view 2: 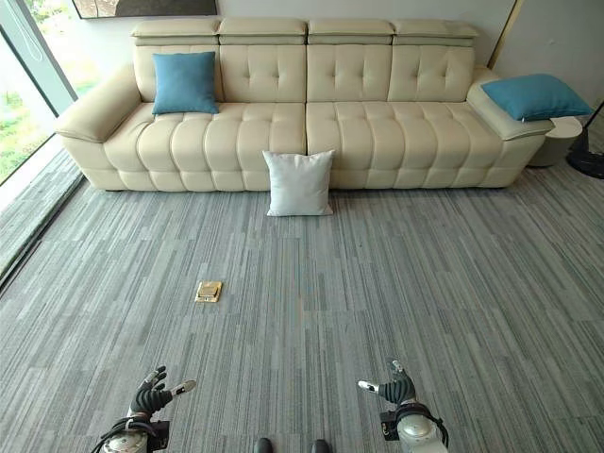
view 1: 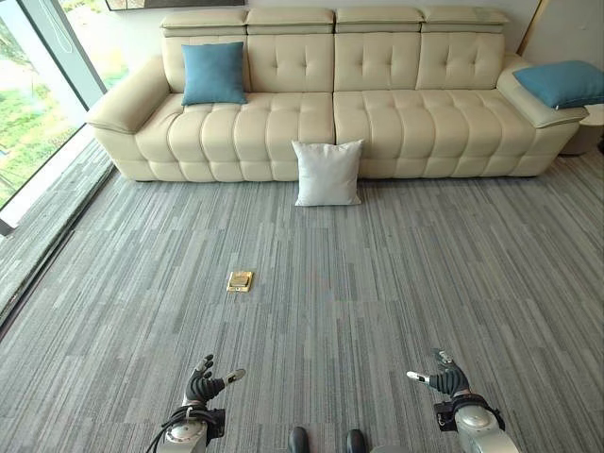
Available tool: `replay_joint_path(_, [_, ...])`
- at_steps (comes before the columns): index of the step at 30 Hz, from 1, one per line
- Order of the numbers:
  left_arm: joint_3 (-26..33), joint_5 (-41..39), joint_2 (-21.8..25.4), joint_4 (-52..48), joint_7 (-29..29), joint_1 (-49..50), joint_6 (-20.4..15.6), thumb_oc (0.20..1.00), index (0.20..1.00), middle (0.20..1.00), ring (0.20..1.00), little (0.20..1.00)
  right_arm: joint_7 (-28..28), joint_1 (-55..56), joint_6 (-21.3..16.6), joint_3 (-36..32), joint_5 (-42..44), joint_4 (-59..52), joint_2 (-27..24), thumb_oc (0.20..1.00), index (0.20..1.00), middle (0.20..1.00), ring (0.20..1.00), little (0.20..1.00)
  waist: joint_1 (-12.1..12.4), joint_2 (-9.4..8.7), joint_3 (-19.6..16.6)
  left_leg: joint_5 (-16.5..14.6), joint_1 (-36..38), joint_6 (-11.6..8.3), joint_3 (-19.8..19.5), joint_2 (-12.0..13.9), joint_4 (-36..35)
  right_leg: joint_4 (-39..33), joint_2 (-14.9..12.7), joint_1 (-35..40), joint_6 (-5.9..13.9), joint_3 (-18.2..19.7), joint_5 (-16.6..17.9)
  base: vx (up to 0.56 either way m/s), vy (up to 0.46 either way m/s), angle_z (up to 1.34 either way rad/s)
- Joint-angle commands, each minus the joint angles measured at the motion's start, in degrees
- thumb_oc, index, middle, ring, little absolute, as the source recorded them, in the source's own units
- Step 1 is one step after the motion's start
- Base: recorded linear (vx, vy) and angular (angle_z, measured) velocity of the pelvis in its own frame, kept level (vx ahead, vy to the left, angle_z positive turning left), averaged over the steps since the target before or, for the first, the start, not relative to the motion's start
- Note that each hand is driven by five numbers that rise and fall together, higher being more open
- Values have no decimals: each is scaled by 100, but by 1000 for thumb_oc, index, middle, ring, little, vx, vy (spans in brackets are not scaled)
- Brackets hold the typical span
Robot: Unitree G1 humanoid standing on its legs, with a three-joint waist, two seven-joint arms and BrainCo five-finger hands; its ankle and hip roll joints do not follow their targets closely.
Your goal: Pick up all the scattered cushions and arrange them neatly on the sofa.
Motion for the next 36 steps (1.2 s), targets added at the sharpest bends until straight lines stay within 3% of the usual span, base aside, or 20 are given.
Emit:
replay_joint_path(1, [-161,-105,117,157,-43,-350,-116,1000,1000,1000,1000,1000,-47,-305,-107,28,113,51,-76,1000,1000,1000,1000,1000,3,-74,-20,-499,316,-576,-34,477,0,4,-499,39,704,62,-682,0,0,0])
replay_joint_path(20, [-204,-362,-29,536,-137,-309,-88,1000,1000,1000,1000,1000,-162,-367,-130,-43,158,70,-179,1000,1000,1000,1000,1000,28,-39,-56,-547,369,-542,-85,444,0,4,-511,95,702,7,-698,0,0,0])
replay_joint_path(36, [-64,-365,160,49,-13,-305,-65,1000,1000,1000,1000,1000,-178,-402,-70,-72,221,-407,-307,1000,1000,1000,1000,1000,218,-139,339,-415,-116,-495,-159,406,0,4,-556,-311,788,-139,-593,-13,23,4])
